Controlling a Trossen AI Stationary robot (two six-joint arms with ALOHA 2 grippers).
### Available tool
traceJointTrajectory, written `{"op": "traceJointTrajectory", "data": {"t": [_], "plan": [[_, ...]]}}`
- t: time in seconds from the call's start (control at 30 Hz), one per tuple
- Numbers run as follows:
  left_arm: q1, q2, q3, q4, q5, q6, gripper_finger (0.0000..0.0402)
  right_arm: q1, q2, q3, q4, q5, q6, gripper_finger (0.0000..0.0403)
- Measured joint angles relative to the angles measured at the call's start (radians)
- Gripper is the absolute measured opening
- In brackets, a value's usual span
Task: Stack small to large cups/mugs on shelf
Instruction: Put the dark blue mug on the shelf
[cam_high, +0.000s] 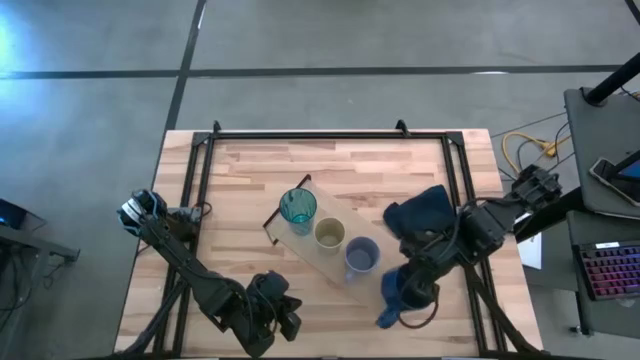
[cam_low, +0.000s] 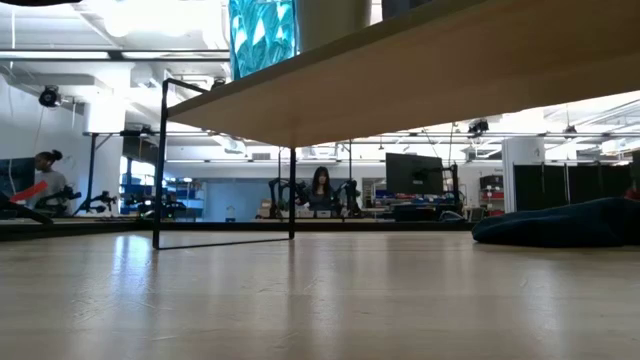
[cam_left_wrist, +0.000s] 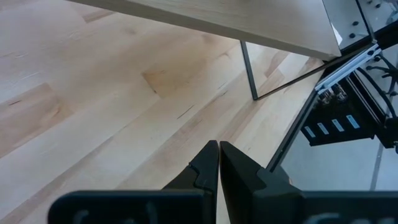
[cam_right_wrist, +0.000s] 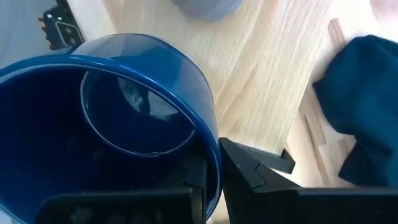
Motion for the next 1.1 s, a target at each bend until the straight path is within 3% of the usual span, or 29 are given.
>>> {"op": "traceJointTrajectory", "data": {"t": [0.53,1.1], "plan": [[0.0,0.0,-0.001,0.002,0.001,0.0,0.0,-0.088,0.021,-0.001,0.05,-0.009,-0.116,0.002],[0.0,0.0,-0.001,0.002,0.0,-0.001,0.0,-0.109,0.073,-0.001,0.055,-0.054,-0.164,0.002]]}}
